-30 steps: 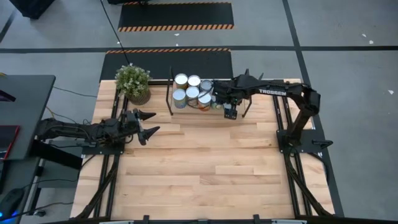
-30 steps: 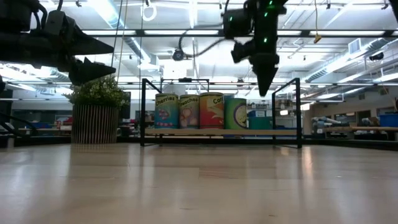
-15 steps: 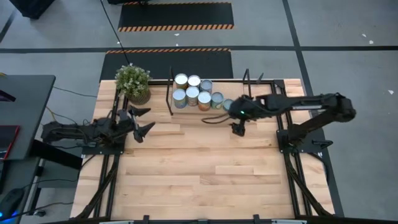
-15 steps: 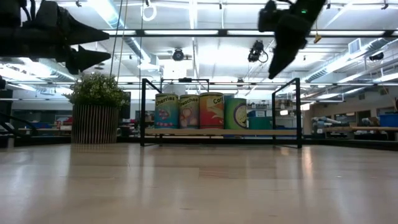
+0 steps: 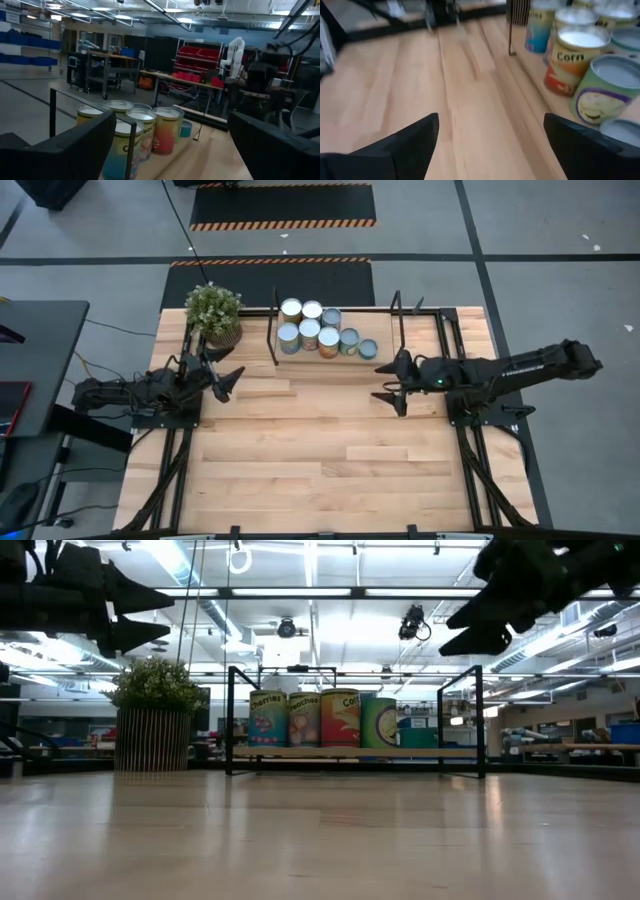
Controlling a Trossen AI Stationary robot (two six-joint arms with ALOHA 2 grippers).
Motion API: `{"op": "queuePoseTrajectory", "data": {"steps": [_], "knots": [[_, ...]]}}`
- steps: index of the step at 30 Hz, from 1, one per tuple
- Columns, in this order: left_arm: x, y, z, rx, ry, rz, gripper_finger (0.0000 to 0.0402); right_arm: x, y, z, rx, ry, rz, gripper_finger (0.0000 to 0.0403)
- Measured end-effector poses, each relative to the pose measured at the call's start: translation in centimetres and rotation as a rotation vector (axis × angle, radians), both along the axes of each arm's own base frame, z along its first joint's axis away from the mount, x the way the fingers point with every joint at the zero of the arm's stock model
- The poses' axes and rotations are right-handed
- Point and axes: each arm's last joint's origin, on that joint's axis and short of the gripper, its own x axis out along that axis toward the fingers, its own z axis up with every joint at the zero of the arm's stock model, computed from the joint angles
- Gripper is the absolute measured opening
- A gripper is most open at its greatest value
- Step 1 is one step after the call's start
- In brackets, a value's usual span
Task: Pick and place cans onto a shelf
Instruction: Return to Home Position
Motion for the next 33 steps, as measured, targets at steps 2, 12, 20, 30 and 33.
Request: {"op": "queuePoseTrajectory", "data": {"steps": [2, 12, 20, 30, 33], "knots": [[0.0, 0.0, 0.0, -0.006, -0.004, 0.016, 0.0389, -0.5, 0.0, -0.8, -0.007, -0.07, 0.005, 0.0367], [-0.4, 0.2, 1.0, 0.044, -0.063, 0.1, 0.0389, -2.9, -0.2, -4.0, -0.037, -0.259, 0.016, 0.0367], [-0.5, 0.4, 0.9, 0.113, 0.005, 0.184, 0.0389, -4.9, -0.4, -5.9, -0.049, -0.375, -0.026, 0.0367], [-0.5, 0.4, 0.9, 0.134, 0.02, 0.192, 0.0389, -6.0, -1.3, -5.5, -0.128, -0.467, -0.225, 0.0367], [-0.5, 0.4, 0.9, 0.12, 0.008, 0.182, 0.0389, -6.0, -1.4, -5.6, -0.138, -0.45, -0.262, 0.0367]]}}
